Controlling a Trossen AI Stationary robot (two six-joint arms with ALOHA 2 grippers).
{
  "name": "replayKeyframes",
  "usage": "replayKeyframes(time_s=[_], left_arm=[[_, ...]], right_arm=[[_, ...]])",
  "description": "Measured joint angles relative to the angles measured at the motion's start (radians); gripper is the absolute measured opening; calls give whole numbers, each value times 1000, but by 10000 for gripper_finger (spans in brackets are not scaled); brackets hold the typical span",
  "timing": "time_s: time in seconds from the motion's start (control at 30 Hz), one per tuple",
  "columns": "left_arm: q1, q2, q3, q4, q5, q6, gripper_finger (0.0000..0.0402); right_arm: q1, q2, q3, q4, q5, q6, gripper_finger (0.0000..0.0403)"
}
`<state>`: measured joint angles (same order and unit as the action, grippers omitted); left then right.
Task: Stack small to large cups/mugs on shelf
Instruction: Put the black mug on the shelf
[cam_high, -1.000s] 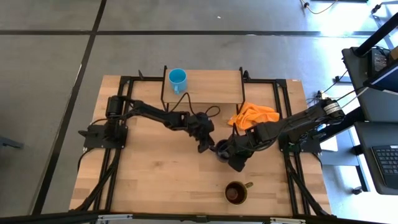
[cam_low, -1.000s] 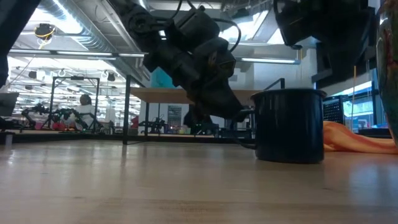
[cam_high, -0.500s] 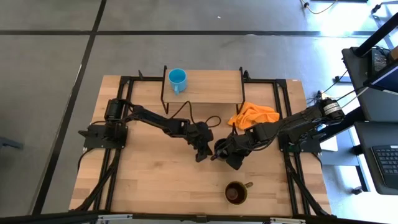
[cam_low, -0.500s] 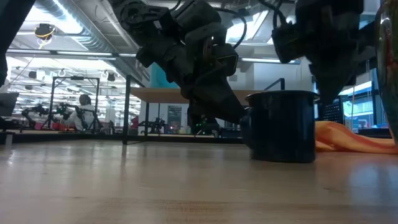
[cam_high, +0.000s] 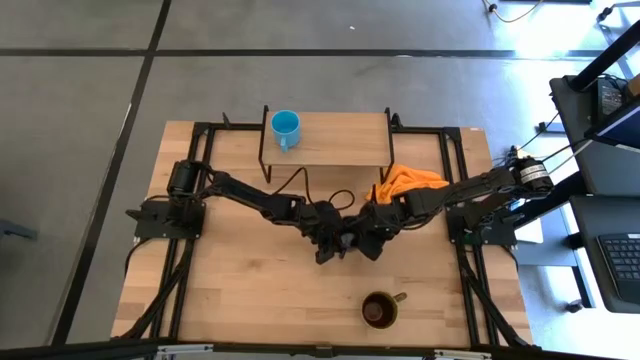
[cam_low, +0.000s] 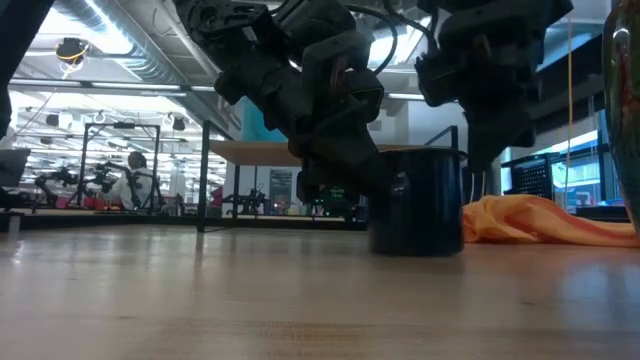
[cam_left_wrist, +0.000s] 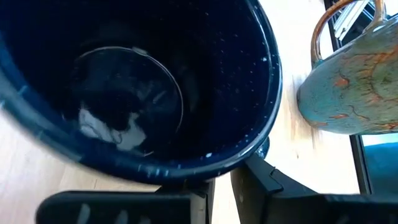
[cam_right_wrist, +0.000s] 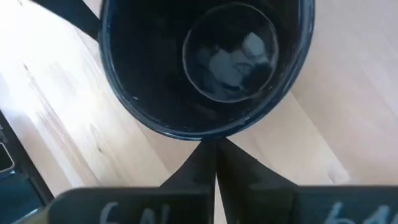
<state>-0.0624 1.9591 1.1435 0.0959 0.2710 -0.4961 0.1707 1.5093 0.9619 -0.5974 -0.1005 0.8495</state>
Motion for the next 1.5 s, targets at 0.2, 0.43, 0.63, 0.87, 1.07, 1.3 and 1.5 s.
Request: replayKeyframes(time_s=[0.2,0.43,0.63,0.87,1.07,1.3,1.5], left_arm=[[-5,0,0,2,-3,-18,41],[-22,0,0,3,-22,-27,41],[-41,0,0,5,-21,-52,41],[-45,-1,0,-79,-19,-53,41],[-45,-6,0,-123,-19,-52,41],[-43,-93,0,-132,-26,-7,41],[-26,-180,0,-217,-66,35,41]], right_arm=[[-5,0,0,26,6,-21,14],[-34,0,0,9,31,-44,14],[-39,0,0,-69,35,-88,14],[-38,0,0,-98,35,-98,15],[-50,0,13,-150,113,-99,18],[-92,-1,106,-234,161,-157,76],[-136,-2,148,-160,119,-201,129]])
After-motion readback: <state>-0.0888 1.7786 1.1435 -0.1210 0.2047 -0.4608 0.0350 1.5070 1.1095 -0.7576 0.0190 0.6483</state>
